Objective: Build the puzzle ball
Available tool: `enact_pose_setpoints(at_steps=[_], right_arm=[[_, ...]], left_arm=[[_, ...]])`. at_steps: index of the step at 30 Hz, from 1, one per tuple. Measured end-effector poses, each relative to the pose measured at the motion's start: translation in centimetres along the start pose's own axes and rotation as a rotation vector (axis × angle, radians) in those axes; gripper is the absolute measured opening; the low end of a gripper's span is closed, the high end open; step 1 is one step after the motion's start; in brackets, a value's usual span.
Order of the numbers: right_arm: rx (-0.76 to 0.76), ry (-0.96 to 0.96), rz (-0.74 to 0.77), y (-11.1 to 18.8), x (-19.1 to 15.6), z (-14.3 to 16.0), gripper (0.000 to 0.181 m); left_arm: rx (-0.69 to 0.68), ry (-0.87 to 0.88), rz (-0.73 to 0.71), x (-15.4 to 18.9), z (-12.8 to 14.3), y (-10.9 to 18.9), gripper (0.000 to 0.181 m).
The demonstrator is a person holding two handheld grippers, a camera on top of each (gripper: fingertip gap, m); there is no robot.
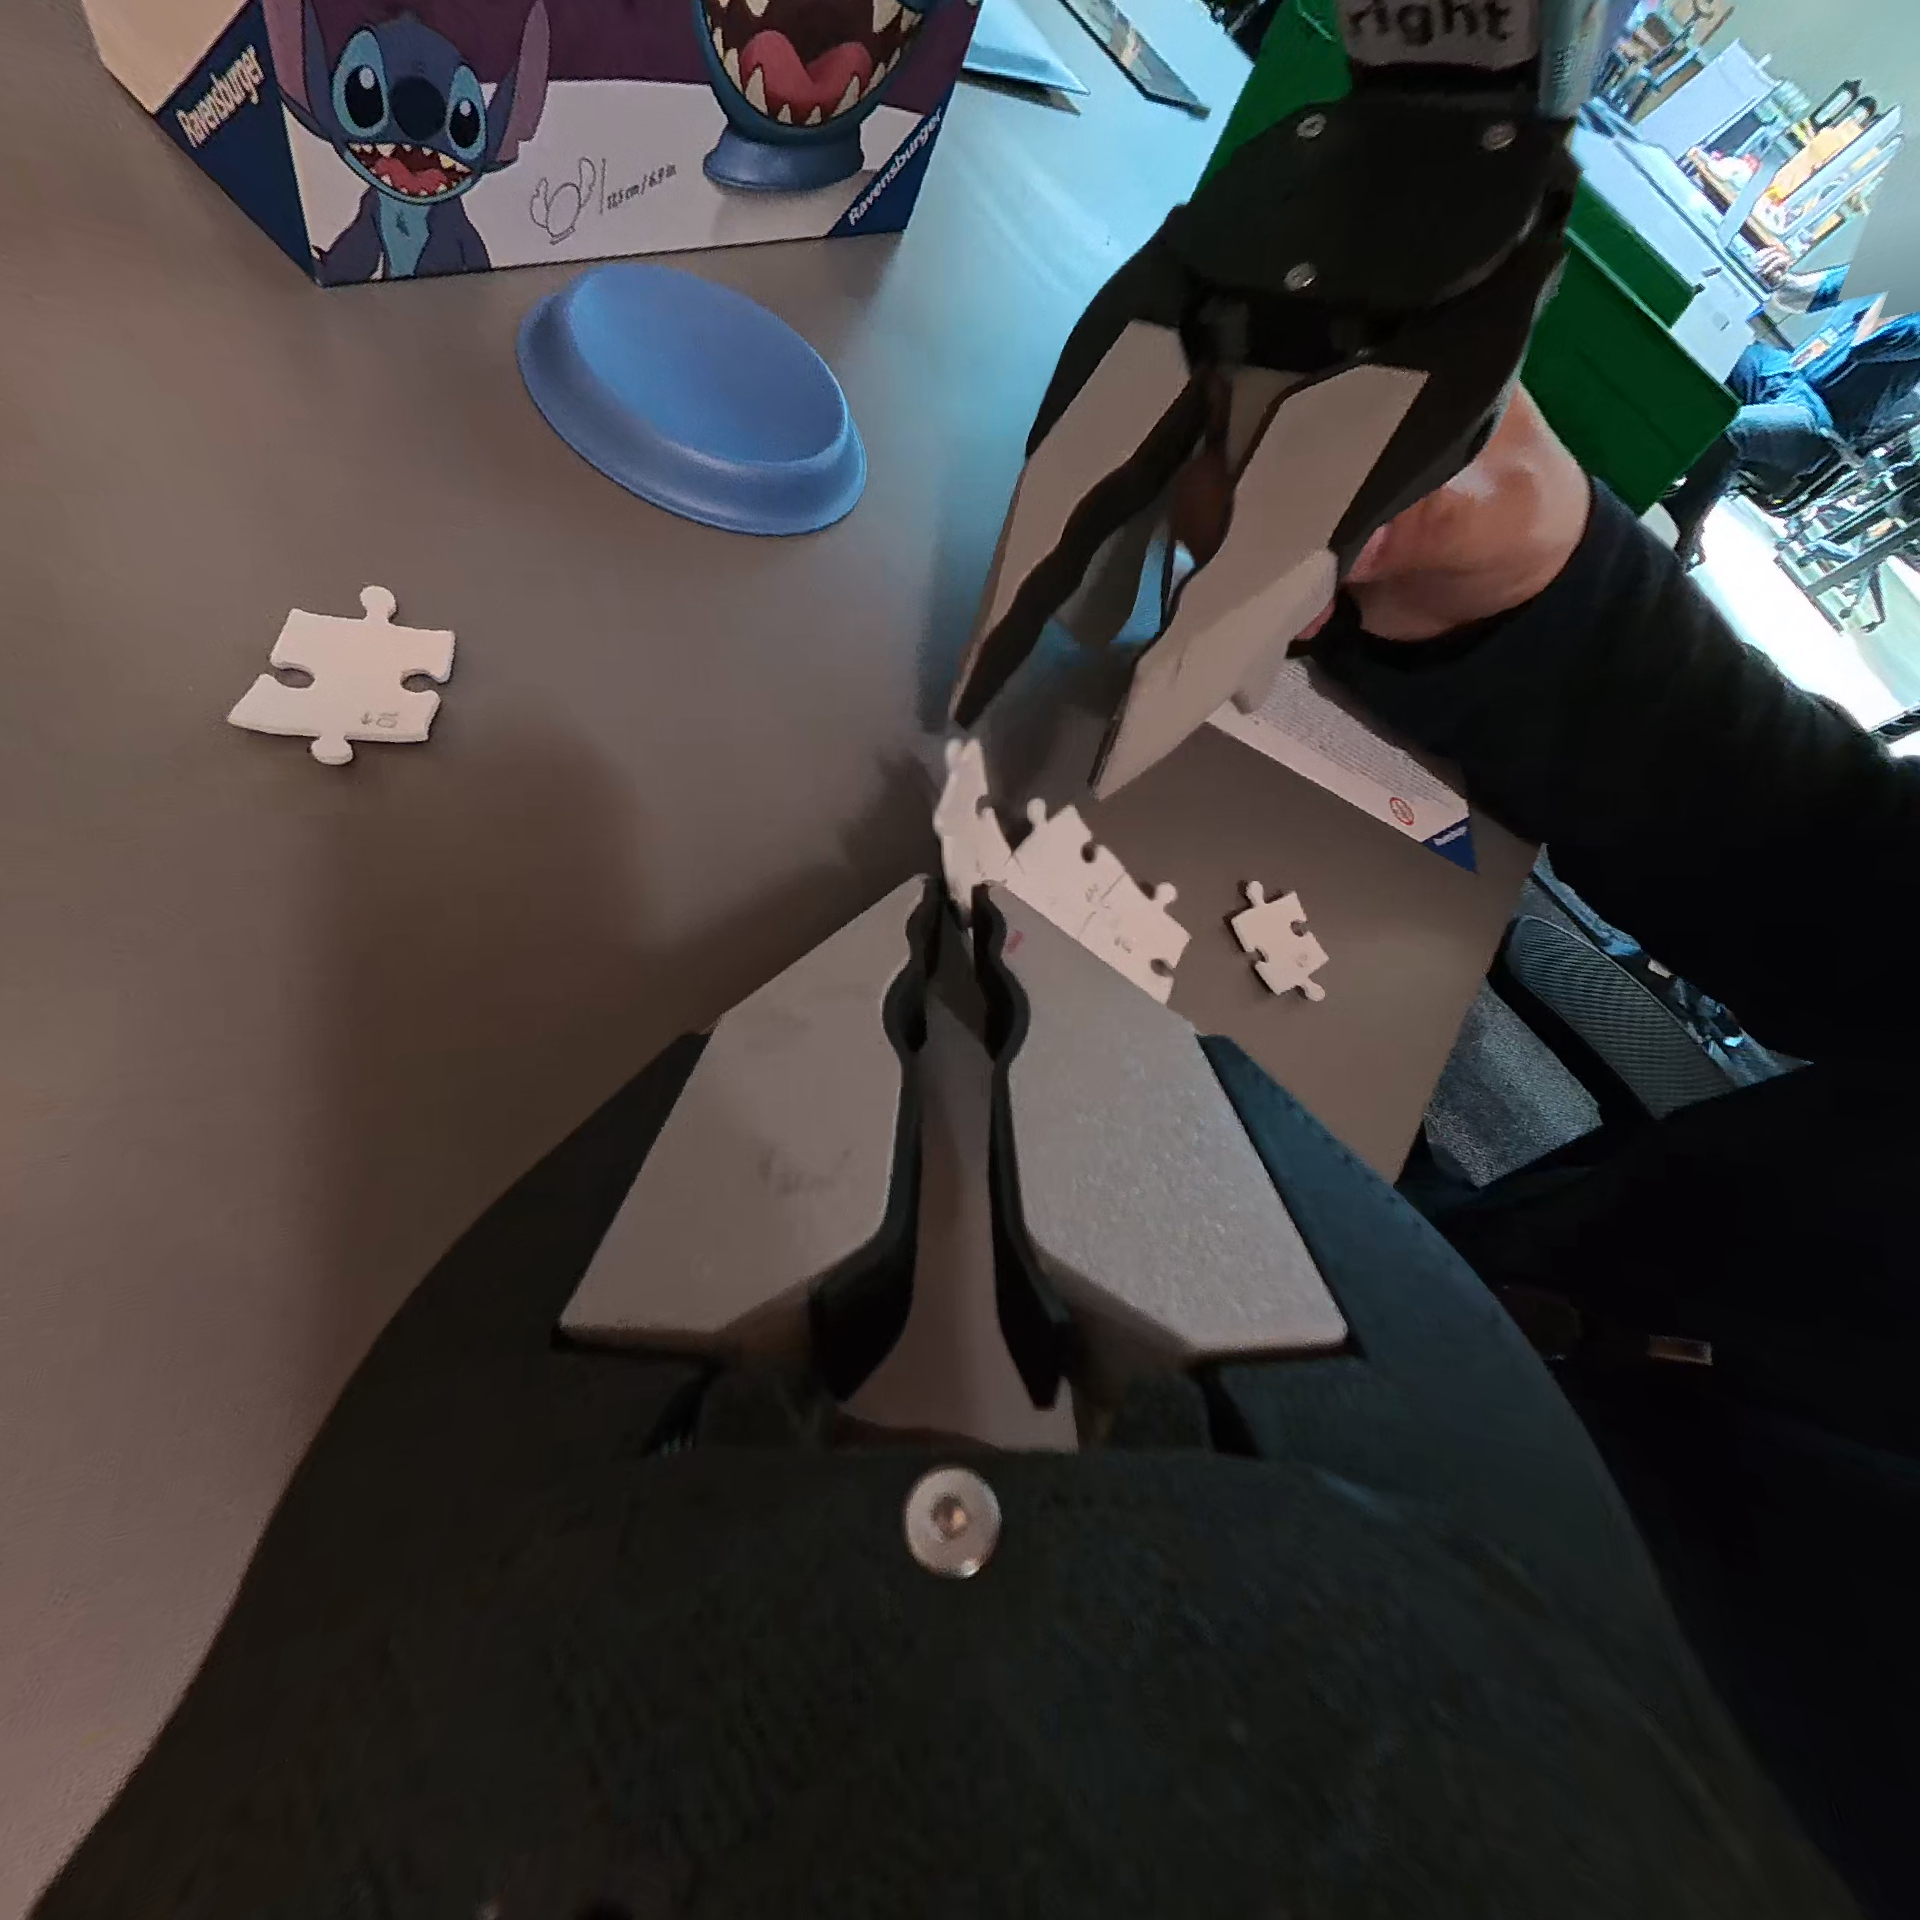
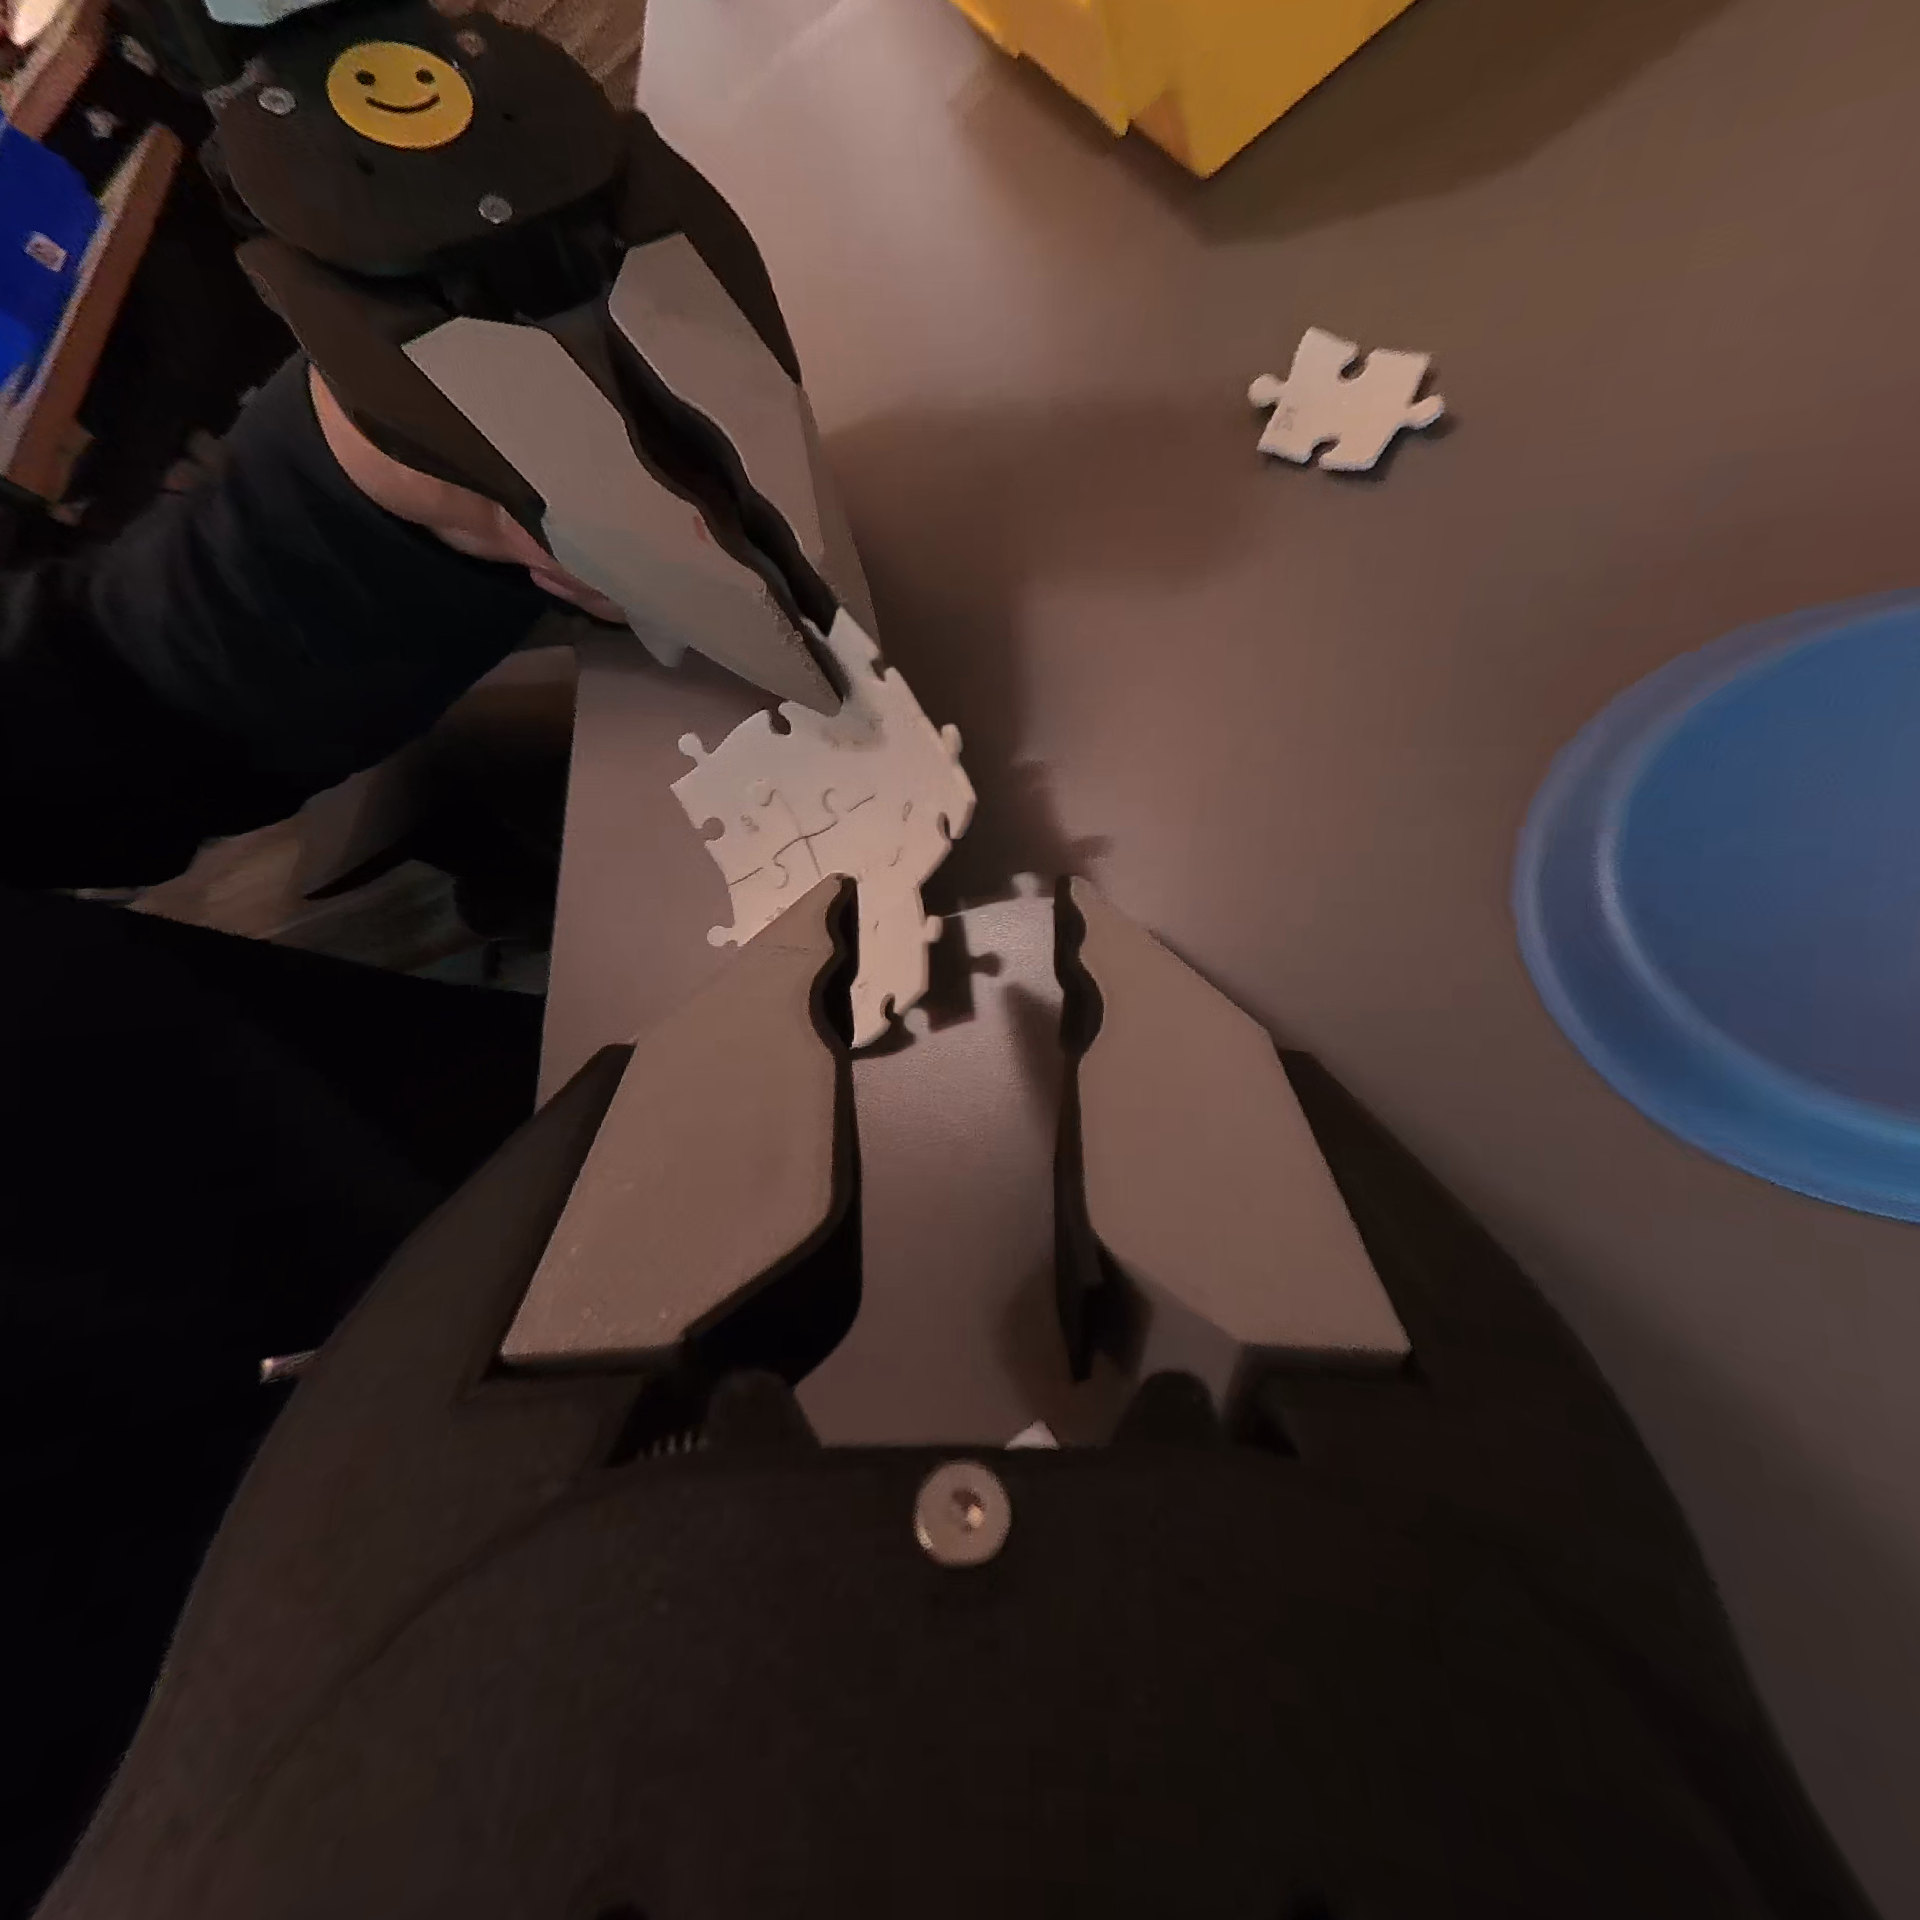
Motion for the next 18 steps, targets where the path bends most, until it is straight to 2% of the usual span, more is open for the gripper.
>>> enact_pose_setpoints(at_steps=[4, 8, 10, 12, 15, 18], right_arm=[[0.062, 0.104, 0.12, 1.8, -0.2, -0.9, 0.038], [0.152, 0.171, 0.149, 3.3, -0.8, -1.7, 0.044], [0.183, 0.191, 0.124, 3.6, -1.1, -1.9, 0.051], [0.196, 0.212, 0.092, 3.7, -1.3, -1.9, 0.049], [0.215, 0.302, 0.064, 3.9, -2.2, -2.0, 0.044], [0.181, 0.433, -0.117, 4.0, -4.9, -1.6, 0.043]], left_arm=[[-0.011, 0.007, -0.012, -0.1, 0.0, -0.1, 0.004], [-0.026, 0.016, -0.023, -0.2, 0.1, -0.2, 0.012], [-0.028, 0.019, -0.03, -0.2, 0.2, -0.2, 0.014], [-0.029, 0.018, -0.042, -0.2, 0.3, 0.0, 0.017], [-0.034, 0.018, -0.091, -0.3, 0.4, 0.8, 0.037], [-0.002, 0.013, -0.155, -0.8, 0.2, 2.5, 0.049]])
Point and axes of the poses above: each gripper's, where its closed fingertips meet, y back along the fingers, z out of its underside, x = y × z across the jaws, the point moved 7 cm from there along y, back along the fingers, and after that the axes turned 5 degrees about y, right-handed, at the moved point
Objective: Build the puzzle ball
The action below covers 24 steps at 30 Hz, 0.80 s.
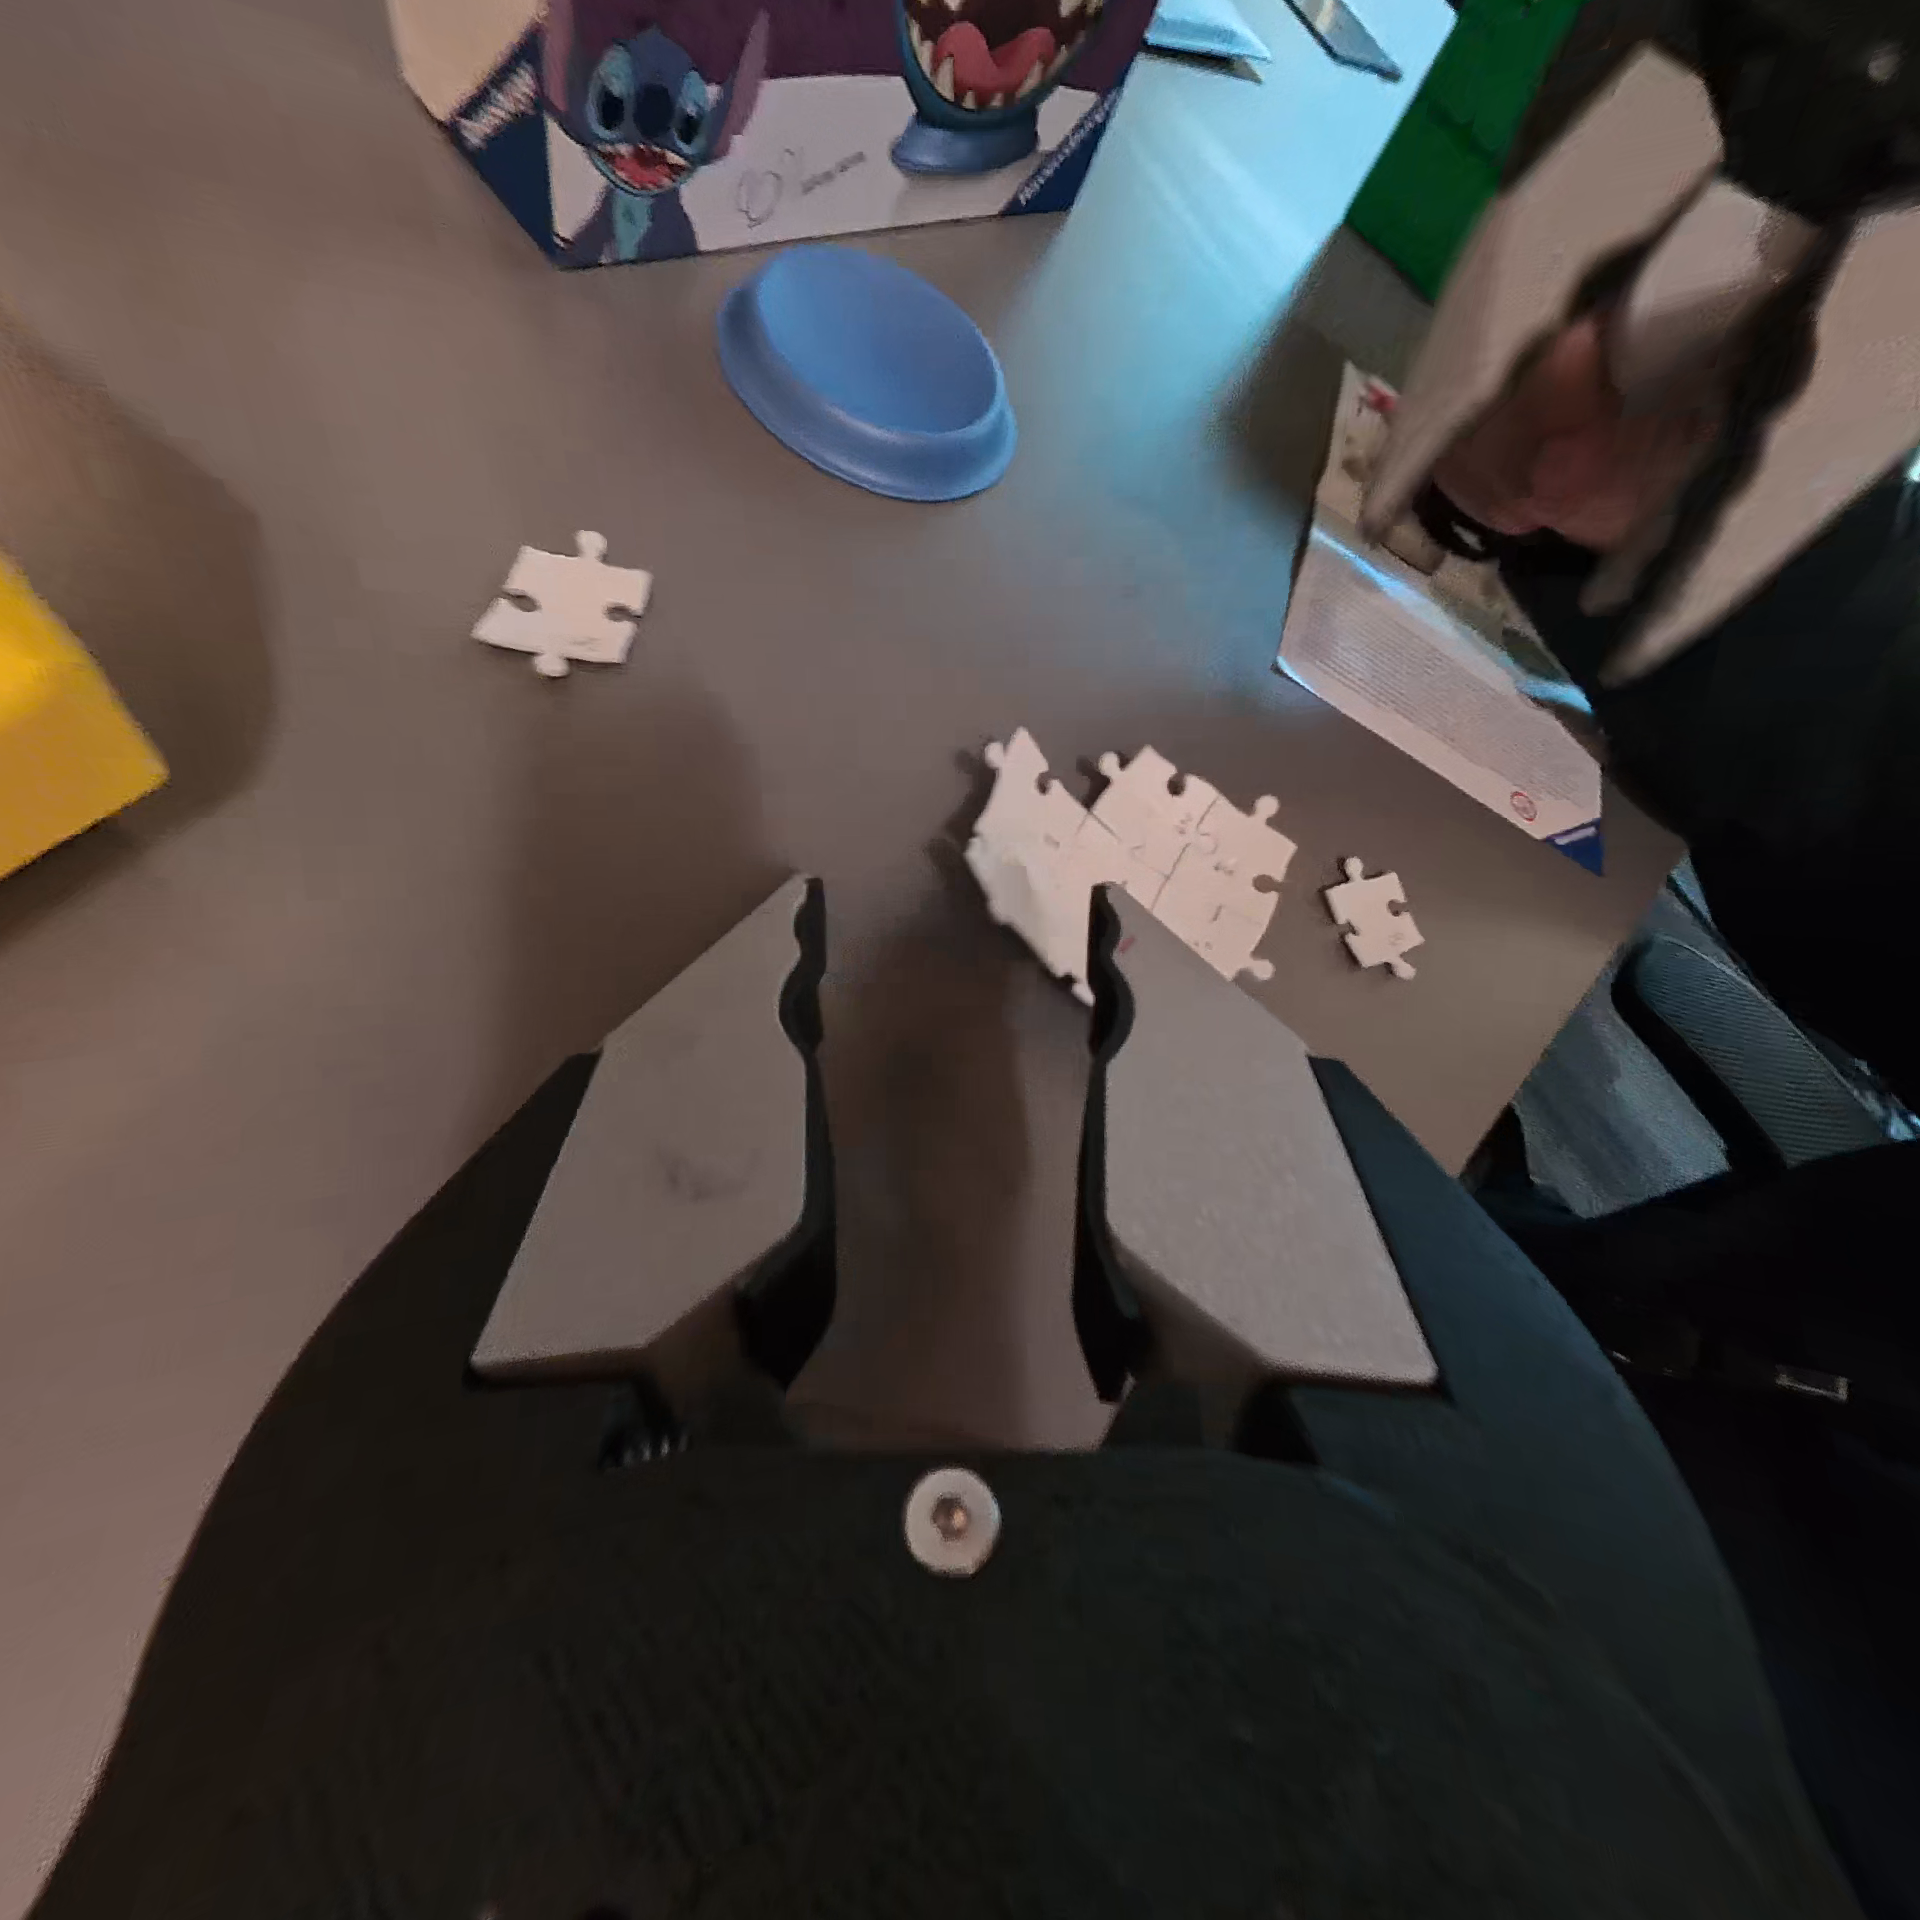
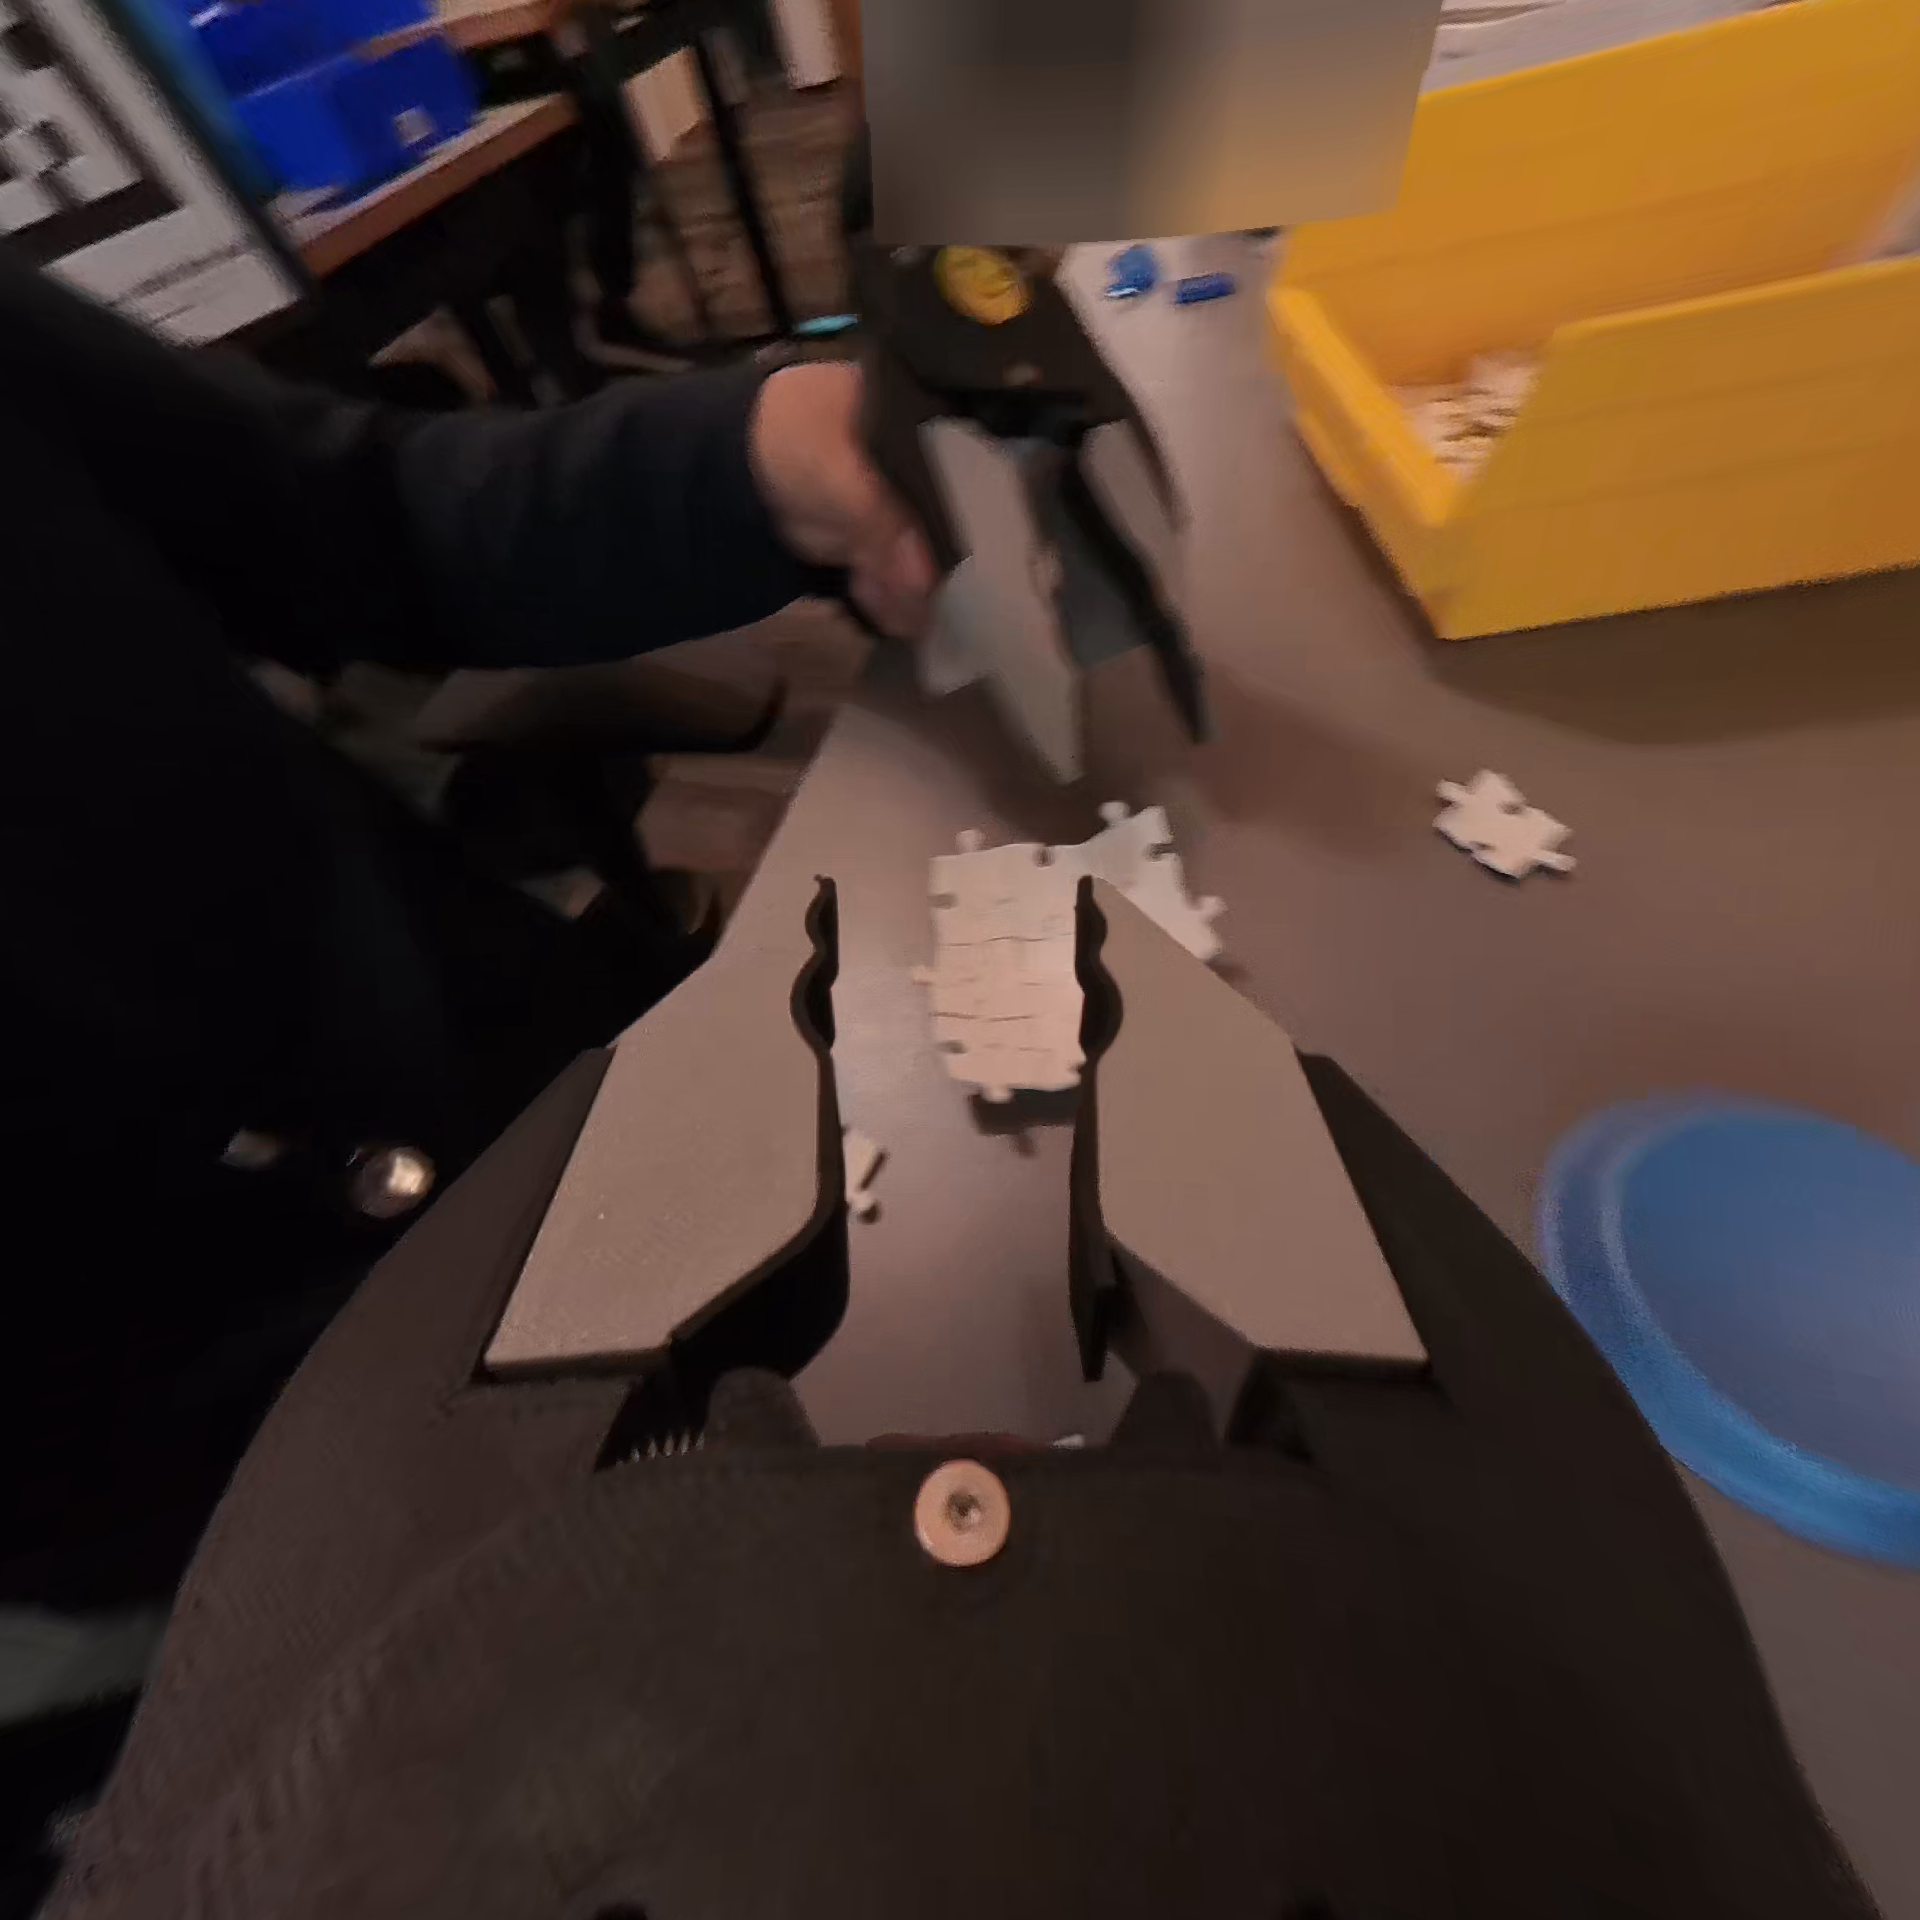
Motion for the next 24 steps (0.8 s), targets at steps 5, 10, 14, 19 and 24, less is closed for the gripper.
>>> enact_pose_setpoints(at_steps=[5, 10, 14, 19, 24], right_arm=[[-0.229, 0.286, -0.158, -1.0, -4.5, 2.4, 0.037], [-0.4, 0.394, -0.136, -2.1, -5.1, 5.0, 0.033], [-0.404, 0.363, -0.183, -1.9, -5.3, 5.2, 0.037], [-0.446, 0.351, -0.183, -2.6, -4.8, 6.3, 0.043], [-0.425, 0.35, -0.178, -2.9, -4.7, 6.4, 0.017]], left_arm=[[0.086, 0.064, 0.026, -0.4, 0.0, 2.8, 0.049], [0.066, 0.048, 0.046, 0.7, 1.6, 3.4, 0.049], [0.028, 0.012, 0.063, 1.9, 2.6, 2.9, 0.049], [0.009, -0.007, 0.118, 3.5, 3.0, 2.2, 0.048], [-0.026, -0.081, 0.139, 5.5, 3.4, 0.7, 0.048]])
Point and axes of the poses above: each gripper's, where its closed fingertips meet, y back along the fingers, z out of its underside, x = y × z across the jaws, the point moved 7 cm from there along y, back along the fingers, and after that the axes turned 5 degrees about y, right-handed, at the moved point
